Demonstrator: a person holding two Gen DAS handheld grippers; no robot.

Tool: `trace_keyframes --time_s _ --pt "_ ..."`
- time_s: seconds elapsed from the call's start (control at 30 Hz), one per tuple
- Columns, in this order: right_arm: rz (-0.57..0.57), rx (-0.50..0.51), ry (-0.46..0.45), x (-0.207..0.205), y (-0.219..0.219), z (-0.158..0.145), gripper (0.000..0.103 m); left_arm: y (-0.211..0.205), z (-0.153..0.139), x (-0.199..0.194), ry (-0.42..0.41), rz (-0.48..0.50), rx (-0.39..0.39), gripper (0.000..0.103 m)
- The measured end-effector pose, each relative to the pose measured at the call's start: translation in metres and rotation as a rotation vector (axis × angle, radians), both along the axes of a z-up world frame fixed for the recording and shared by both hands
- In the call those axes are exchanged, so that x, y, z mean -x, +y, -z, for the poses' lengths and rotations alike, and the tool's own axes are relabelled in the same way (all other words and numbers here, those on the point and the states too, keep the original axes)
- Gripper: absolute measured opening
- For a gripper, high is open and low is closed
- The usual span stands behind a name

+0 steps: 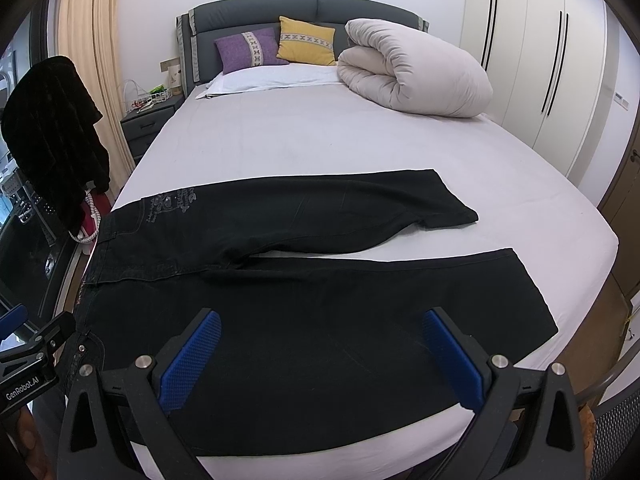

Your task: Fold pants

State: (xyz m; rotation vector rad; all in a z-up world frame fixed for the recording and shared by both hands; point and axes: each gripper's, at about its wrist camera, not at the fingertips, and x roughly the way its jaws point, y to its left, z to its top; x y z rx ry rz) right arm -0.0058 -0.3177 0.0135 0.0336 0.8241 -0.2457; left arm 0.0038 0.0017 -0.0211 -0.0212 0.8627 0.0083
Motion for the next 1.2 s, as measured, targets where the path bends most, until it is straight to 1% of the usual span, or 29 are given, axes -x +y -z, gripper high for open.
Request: trace_keyframes --time_s 0.67,0.93,1.0,1.1,1.2 --pt "-0.006 -0.010 0.014 0.000 0.003 0.006 0.103 0.001 0.002 0.000 0.004 0.000 0.002 0.103" --pt "-0.013 -0.022 0.029 -0.005 -0.001 0.010 0.103 0.002 0.012 -0.006 0.017 0.004 -0.009 0.103" --pt "-0.019 -0.028 0.033 -0.008 -0.002 0.012 0.103 0.005 0.014 -0.010 0.020 0.009 0.004 0.103" --pt "-0.054 -0.052 0.036 -0.016 -0.007 0.013 0.103 0.012 0.019 -0.024 0.052 0.027 0.029 0.103" --pt "-0.117 -0.086 0.032 -0.028 -0.011 0.014 0.103 0.022 0.026 -0.045 0.075 0.093 0.074 0.103"
